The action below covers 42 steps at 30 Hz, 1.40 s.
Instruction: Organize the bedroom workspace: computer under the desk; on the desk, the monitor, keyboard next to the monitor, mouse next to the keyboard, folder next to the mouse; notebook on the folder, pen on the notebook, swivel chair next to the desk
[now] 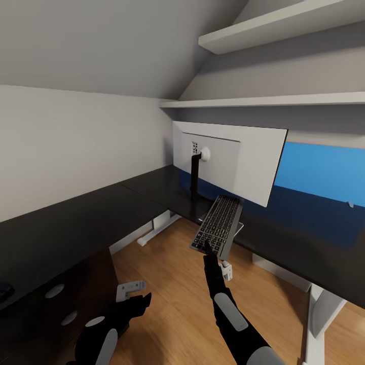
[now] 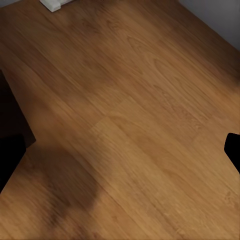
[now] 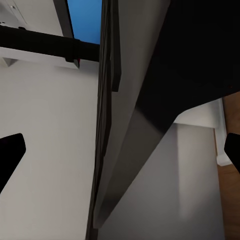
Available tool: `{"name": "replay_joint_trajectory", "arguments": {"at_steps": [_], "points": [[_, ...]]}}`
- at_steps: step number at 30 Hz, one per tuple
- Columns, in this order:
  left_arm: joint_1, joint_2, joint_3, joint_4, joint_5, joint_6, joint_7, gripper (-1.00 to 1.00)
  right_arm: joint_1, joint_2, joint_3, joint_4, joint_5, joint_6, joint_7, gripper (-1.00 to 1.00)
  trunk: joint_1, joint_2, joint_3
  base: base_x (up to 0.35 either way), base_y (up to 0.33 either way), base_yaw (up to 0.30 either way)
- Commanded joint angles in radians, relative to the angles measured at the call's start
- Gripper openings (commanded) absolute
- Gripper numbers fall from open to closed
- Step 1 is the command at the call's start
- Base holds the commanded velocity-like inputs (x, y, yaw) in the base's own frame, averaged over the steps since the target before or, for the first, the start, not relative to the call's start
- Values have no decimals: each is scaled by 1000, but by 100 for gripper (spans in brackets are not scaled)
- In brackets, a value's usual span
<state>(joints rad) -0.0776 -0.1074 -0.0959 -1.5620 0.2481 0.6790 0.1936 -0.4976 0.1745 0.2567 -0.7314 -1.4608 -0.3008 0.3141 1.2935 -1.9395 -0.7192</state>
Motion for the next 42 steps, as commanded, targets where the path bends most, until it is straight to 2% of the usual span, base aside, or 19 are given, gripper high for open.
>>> {"name": "replay_joint_trajectory", "arguments": {"at_steps": [1, 12, 13, 42], "points": [[-1, 0, -1, -1, 11, 4, 9, 100, -1, 0, 3, 1, -11, -4, 6, 100, 0, 0, -1, 0, 0, 0], [-1, 0, -1, -1, 11, 4, 9, 100, -1, 0, 1, 0, -10, -3, 4, 100, 0, 0, -1, 0, 0, 0], [-1, 0, -1, -1, 11, 4, 9, 100, -1, 0, 1, 0, -10, -3, 4, -100, 0, 0, -1, 0, 0, 0], [-1, 0, -1, -1, 11, 4, 9, 100, -1, 0, -1, 0, -13, -4, 8, -100, 0, 0, -1, 0, 0, 0]]}}
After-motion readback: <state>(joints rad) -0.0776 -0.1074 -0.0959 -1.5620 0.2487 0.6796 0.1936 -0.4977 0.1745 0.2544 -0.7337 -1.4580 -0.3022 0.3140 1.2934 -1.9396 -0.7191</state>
